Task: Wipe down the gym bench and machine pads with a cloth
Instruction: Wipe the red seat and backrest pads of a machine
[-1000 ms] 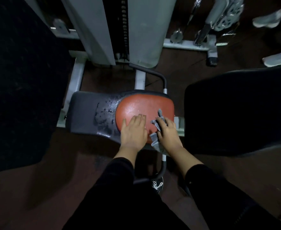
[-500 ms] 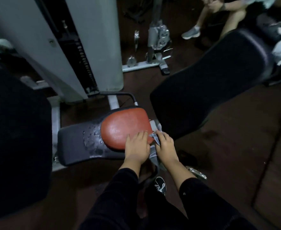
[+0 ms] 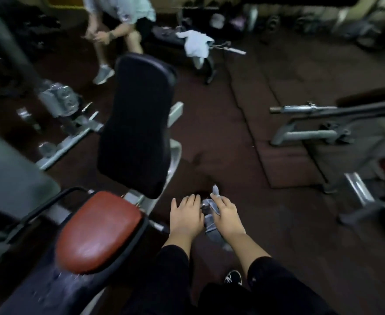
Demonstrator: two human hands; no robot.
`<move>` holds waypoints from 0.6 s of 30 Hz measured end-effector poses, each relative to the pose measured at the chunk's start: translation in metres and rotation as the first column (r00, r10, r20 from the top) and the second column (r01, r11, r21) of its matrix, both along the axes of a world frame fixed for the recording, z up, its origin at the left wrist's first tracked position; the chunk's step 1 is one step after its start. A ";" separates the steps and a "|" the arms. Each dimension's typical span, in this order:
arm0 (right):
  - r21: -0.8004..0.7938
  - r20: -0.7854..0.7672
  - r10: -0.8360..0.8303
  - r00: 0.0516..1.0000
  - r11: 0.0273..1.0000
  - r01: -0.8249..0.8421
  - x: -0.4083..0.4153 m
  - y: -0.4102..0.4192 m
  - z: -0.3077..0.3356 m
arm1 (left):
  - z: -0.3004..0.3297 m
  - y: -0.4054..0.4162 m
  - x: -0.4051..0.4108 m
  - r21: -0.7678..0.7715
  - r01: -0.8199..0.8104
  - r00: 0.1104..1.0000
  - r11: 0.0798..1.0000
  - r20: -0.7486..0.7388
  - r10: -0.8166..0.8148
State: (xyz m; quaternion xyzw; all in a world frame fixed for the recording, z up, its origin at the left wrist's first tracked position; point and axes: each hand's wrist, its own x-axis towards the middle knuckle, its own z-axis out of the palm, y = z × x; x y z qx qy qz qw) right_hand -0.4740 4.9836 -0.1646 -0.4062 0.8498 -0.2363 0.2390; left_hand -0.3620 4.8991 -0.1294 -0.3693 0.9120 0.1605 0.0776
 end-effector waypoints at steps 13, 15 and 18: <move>-0.085 0.012 -0.562 0.827 0.824 0.560 -0.174 0.240 0.024 | 0.014 0.188 -0.236 -0.006 0.509 0.861 0.861 -0.027 -0.509; -0.082 0.025 -0.614 0.789 0.785 0.613 -0.196 0.276 0.027 | 0.014 0.221 -0.267 0.002 0.551 0.834 0.835 -0.025 -0.551; -0.065 0.036 -0.671 0.741 0.738 0.672 -0.222 0.325 0.027 | 0.015 0.266 -0.307 0.012 0.611 0.791 0.791 -0.024 -0.611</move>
